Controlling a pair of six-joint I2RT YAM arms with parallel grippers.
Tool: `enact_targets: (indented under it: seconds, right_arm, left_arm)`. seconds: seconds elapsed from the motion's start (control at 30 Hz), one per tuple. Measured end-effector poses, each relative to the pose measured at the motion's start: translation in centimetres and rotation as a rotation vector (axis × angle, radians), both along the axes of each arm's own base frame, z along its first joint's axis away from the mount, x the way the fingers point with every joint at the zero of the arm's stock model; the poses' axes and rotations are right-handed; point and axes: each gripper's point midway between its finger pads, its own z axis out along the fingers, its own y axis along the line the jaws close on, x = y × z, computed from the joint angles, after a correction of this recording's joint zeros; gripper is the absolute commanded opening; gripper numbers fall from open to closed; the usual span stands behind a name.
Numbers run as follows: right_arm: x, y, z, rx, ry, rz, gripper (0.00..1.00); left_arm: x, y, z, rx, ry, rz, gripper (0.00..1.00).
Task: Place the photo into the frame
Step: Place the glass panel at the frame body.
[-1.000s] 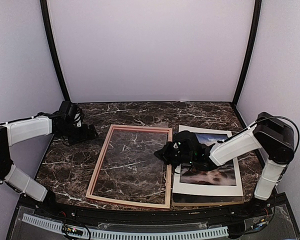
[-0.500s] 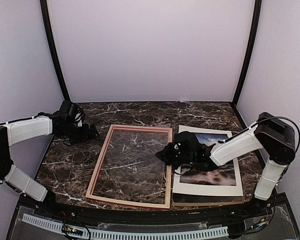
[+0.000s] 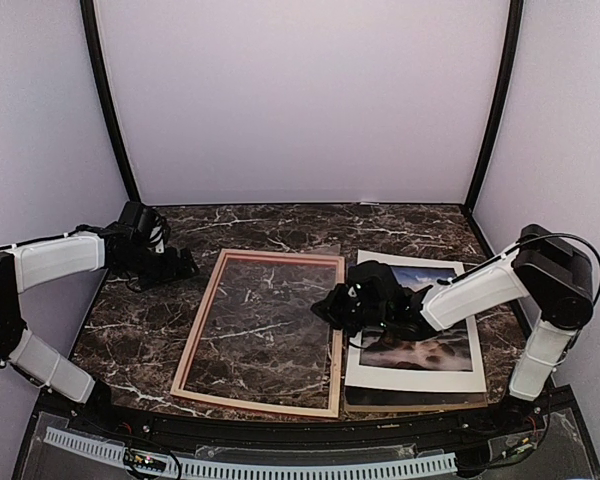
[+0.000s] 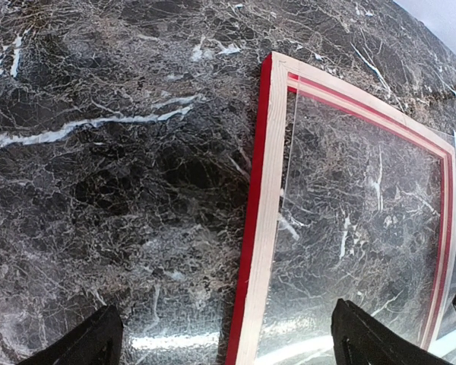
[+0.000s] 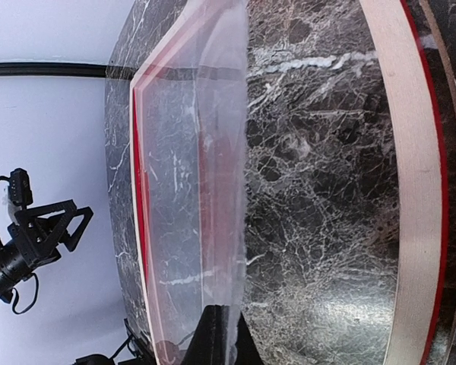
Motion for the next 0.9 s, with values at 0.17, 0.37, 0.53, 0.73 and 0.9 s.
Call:
enact_targets:
  seconds: [0.17, 0.37, 0.53, 0.73, 0.9]
  right_arm:
    - [0.0, 0.7, 0.2, 0.009, -0.002, 0.02, 0.0]
    - [-0.2, 1.3, 0.1, 0.011, 0.003, 0.048, 0.0]
    - [-0.4, 1.4, -0.1, 0.011, 0.01, 0.057, 0.0]
    - [-0.4, 1.5, -0.3, 0.011, 0.014, 0.064, 0.0]
    - [-0.3, 1.8, -0.5, 0.01, 0.013, 0.069, 0.0]
  left_arm:
    - [0.0, 0.0, 0.0, 0.0, 0.0, 0.0, 0.98]
    - [0.0, 0.0, -0.3, 0.002, 0.006, 0.0, 0.99]
    - [-0.4, -0.2, -1.4, 0.007, 0.034, -0.007, 0.98]
    - [-0.6, -0.6, -1.9, 0.006, 0.043, -0.019, 0.98]
    - [-0.9, -1.3, -2.8, 0.004, 0.067, -0.038, 0.98]
